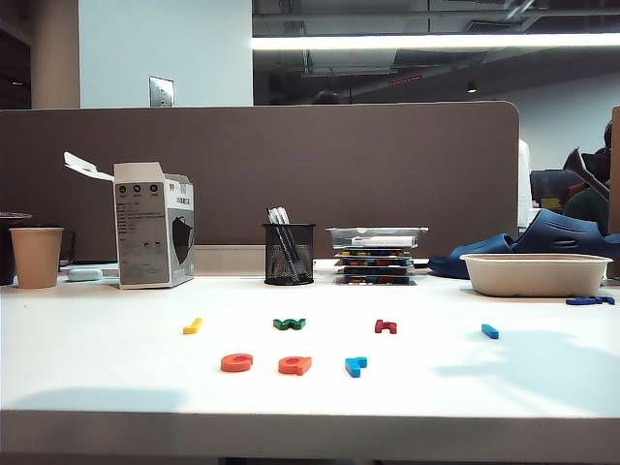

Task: Select the appropriate letters from the row of letter magnets placed on the table to arrange into the word "car".

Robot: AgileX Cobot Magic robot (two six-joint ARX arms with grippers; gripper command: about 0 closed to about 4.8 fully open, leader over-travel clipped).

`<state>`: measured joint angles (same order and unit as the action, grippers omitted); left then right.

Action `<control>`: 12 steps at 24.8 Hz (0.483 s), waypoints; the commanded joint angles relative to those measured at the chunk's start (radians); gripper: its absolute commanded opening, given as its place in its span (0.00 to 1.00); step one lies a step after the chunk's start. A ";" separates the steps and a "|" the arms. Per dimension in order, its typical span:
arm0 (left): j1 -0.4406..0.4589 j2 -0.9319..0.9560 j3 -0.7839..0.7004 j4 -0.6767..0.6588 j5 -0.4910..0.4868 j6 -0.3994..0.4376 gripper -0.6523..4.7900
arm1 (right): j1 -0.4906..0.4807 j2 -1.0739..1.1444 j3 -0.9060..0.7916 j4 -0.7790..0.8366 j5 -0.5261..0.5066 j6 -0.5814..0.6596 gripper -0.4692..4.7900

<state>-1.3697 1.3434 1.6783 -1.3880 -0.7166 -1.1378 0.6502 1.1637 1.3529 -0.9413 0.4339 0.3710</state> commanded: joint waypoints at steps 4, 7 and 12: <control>0.000 -0.003 0.001 0.003 -0.003 0.001 0.11 | -0.077 -0.142 0.004 0.012 0.023 -0.119 0.08; 0.000 -0.003 0.001 0.003 -0.003 0.001 0.11 | -0.136 -0.204 0.004 0.016 0.047 -0.169 0.08; 0.000 -0.003 0.001 0.003 -0.004 0.001 0.11 | -0.284 -0.332 0.003 0.021 0.036 -0.238 0.08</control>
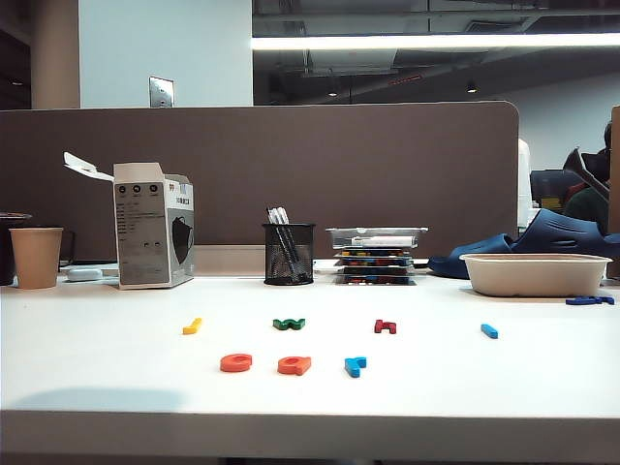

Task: Select the appropriate letters from the row of letter magnets placed on the table to arrange into the word "car".

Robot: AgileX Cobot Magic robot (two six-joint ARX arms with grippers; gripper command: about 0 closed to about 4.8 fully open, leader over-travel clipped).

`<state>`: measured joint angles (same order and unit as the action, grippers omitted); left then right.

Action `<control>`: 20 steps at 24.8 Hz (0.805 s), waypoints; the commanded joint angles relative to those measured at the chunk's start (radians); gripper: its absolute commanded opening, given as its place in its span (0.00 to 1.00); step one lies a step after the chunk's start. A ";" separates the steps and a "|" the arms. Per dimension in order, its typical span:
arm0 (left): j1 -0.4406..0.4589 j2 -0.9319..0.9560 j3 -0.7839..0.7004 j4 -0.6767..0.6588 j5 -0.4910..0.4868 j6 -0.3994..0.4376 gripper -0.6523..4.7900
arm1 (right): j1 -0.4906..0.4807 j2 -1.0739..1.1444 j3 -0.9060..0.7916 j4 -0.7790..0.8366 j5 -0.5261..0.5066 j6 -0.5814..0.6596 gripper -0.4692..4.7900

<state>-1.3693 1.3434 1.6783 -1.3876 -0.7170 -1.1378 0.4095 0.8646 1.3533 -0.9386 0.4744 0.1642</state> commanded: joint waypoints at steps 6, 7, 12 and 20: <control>0.000 -0.003 0.001 0.000 -0.003 0.005 0.11 | -0.146 -0.119 0.002 0.015 -0.081 -0.045 0.08; 0.000 -0.003 0.001 -0.005 -0.003 0.005 0.11 | -0.154 -0.128 0.002 0.015 -0.086 -0.052 0.08; 0.000 -0.003 0.001 -0.011 -0.004 0.004 0.11 | -0.172 -0.177 -0.003 -0.009 -0.088 -0.061 0.08; 0.000 -0.003 0.001 0.029 -0.024 0.004 0.11 | -0.172 -0.282 -0.082 0.032 -0.049 -0.057 0.08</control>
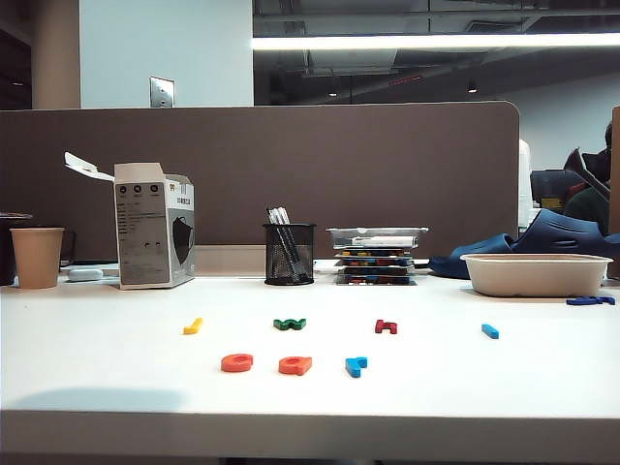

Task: Select the appropriate letters from the row of letter magnets placed on the table to arrange into the word "car".

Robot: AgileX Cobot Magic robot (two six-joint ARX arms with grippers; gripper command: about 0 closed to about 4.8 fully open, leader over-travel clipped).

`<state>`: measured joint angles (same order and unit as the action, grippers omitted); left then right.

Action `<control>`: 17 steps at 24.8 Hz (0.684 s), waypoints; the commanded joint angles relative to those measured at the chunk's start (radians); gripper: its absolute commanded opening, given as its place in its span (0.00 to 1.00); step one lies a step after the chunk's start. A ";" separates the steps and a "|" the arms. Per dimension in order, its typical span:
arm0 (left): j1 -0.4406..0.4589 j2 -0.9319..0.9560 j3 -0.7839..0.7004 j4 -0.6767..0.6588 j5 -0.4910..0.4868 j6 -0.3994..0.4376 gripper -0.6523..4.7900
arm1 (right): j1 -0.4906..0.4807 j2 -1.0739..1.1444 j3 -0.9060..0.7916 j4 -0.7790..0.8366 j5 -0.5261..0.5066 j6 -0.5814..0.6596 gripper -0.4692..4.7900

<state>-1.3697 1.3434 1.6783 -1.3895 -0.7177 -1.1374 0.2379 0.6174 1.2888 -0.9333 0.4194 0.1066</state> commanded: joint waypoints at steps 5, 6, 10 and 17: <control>0.000 -0.001 0.001 0.044 -0.011 0.050 0.11 | -0.001 -0.140 -0.103 0.035 0.020 0.001 0.08; 0.000 -0.001 0.001 0.043 -0.013 0.076 0.11 | 0.000 -0.156 -0.116 0.039 0.031 0.001 0.08; 0.003 -0.001 0.001 0.044 -0.079 0.159 0.11 | 0.000 -0.221 -0.165 0.047 0.036 0.000 0.08; 0.105 -0.004 0.002 0.152 -0.109 0.456 0.11 | 0.000 -0.315 -0.229 0.047 0.032 0.000 0.08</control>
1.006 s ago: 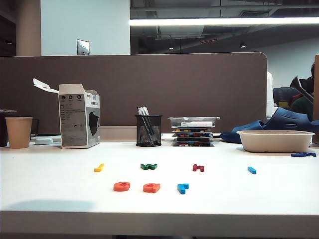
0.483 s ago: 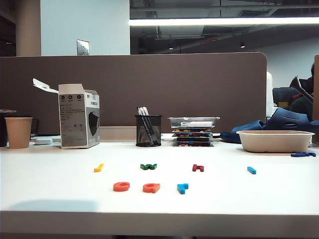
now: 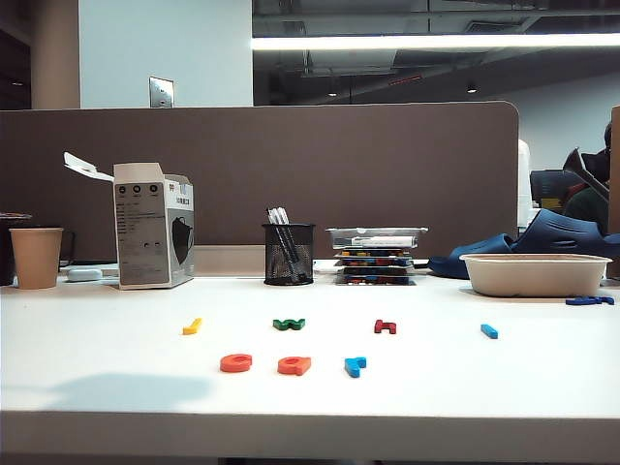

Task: Select the appropriate letters from the row of letter magnets placed on the table to arrange into the word "car".

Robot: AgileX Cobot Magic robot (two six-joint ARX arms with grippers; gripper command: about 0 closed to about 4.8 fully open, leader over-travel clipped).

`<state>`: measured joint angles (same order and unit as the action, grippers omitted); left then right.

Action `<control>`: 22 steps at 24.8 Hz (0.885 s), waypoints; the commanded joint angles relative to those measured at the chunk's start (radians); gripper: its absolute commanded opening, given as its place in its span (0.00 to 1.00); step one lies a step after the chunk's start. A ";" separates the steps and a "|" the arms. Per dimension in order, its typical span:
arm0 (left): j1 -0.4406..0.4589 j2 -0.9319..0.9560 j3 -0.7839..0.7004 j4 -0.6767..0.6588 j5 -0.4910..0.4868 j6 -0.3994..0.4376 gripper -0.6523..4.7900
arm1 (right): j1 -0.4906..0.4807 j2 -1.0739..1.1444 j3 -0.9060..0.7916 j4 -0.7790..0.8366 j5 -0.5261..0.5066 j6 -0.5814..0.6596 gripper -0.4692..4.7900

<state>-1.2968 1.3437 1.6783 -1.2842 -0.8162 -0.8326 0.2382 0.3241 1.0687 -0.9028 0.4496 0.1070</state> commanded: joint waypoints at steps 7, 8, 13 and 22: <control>0.171 -0.006 0.002 0.220 0.032 0.459 0.11 | 0.000 -0.076 -0.028 0.014 0.002 0.000 0.08; 0.199 -0.008 0.002 0.267 0.071 0.502 0.11 | 0.001 -0.083 -0.030 0.014 0.002 0.000 0.08; 0.459 -0.016 0.002 0.562 0.414 0.674 0.11 | 0.004 -0.144 -0.065 0.013 0.002 0.000 0.08; 0.741 -0.018 0.003 0.598 0.570 0.789 0.11 | 0.005 -0.215 -0.113 0.018 0.004 0.002 0.08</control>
<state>-0.5823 1.3331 1.6787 -0.6975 -0.2813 -0.0700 0.2413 0.1165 0.9638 -0.9016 0.4503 0.1074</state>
